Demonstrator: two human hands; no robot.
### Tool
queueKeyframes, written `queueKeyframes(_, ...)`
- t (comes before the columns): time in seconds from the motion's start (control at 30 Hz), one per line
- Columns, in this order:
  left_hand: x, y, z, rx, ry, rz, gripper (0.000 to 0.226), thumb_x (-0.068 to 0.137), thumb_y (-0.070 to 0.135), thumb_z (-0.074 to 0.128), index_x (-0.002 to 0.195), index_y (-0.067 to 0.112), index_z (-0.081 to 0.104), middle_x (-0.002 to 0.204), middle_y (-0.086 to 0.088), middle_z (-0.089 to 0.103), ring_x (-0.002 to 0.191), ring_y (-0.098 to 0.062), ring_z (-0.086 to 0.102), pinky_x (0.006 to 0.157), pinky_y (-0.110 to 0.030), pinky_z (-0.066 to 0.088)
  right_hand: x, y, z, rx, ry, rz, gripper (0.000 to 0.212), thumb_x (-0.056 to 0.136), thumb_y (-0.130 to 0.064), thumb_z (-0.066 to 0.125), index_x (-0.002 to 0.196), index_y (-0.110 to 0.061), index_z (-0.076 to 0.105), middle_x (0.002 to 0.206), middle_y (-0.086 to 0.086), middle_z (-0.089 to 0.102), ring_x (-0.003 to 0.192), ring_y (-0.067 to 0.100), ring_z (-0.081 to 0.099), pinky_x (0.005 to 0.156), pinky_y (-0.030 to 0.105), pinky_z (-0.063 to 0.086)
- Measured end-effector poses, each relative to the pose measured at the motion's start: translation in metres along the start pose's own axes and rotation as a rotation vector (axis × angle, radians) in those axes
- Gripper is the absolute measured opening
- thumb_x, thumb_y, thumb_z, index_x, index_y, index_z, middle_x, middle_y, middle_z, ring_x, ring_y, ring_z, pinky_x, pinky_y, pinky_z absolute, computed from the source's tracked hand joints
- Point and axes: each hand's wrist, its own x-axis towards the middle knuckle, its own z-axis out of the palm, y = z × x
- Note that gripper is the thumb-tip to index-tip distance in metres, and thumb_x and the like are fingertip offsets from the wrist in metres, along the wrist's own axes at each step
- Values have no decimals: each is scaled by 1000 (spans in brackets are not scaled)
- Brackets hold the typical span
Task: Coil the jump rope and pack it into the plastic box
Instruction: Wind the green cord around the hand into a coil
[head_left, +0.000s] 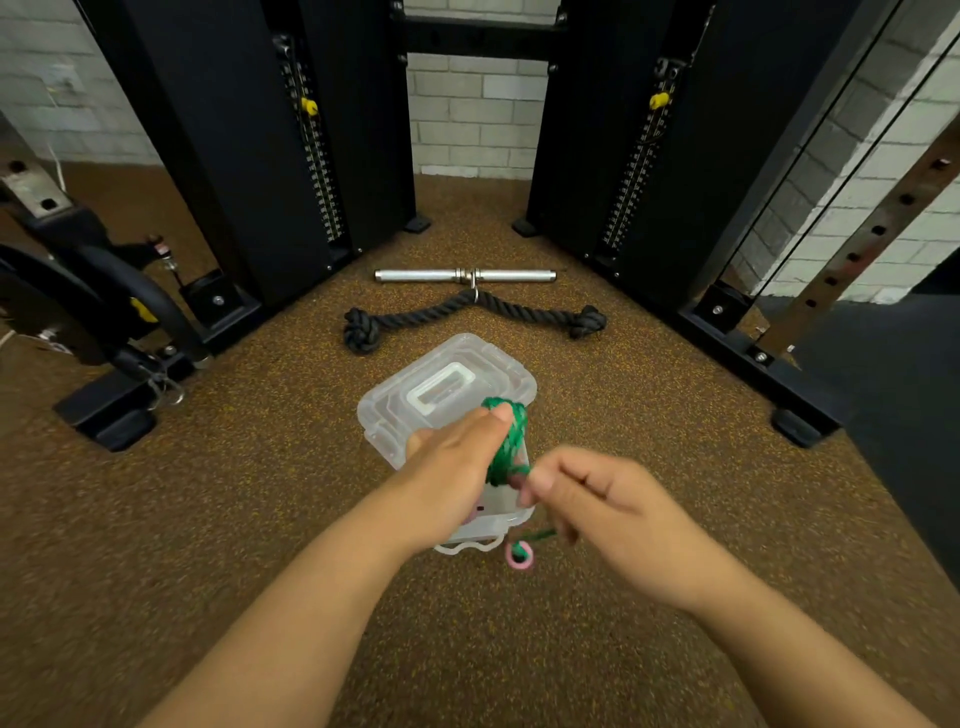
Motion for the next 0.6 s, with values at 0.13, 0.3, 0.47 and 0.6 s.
queueKeyframes(0.13, 1, -3, -3, 10, -227, -8, 86, 73, 86, 19, 90, 17, 68, 89, -14, 67, 92, -30, 62, 95, -50, 45, 5, -6, -25, 248, 184, 73, 27, 88, -41, 52, 71, -25, 65, 53, -9, 52, 51, 11, 47, 65, 32, 48)
queueKeyframes(0.3, -4, 11, -3, -310, -378, 67, 39, 87, 45, 47, 91, 13, 68, 53, 3, 48, 57, -12, 51, 59, -22, 44, 9, 7, -32, 334, 351, 205, 33, 94, -37, 44, 72, -19, 61, 54, -7, 43, 49, 8, 41, 65, 31, 45)
queueKeyframes(0.47, -4, 16, -7, -627, -288, 38, 36, 82, 44, 48, 84, 10, 59, 49, 4, 40, 51, -11, 48, 59, -27, 37, 10, 19, -17, 240, 230, 247, 31, 100, -19, 38, 88, -20, 66, 61, -3, 48, 56, 10, 45, 59, 24, 41)
queueKeyframes(0.6, -2, 15, -7, -667, -234, 6, 37, 85, 48, 45, 81, 12, 55, 49, 5, 38, 52, -12, 45, 59, -32, 34, 8, 14, -17, 206, 286, 271, 32, 96, -32, 43, 79, -15, 65, 53, -7, 37, 49, 9, 34, 53, 28, 34)
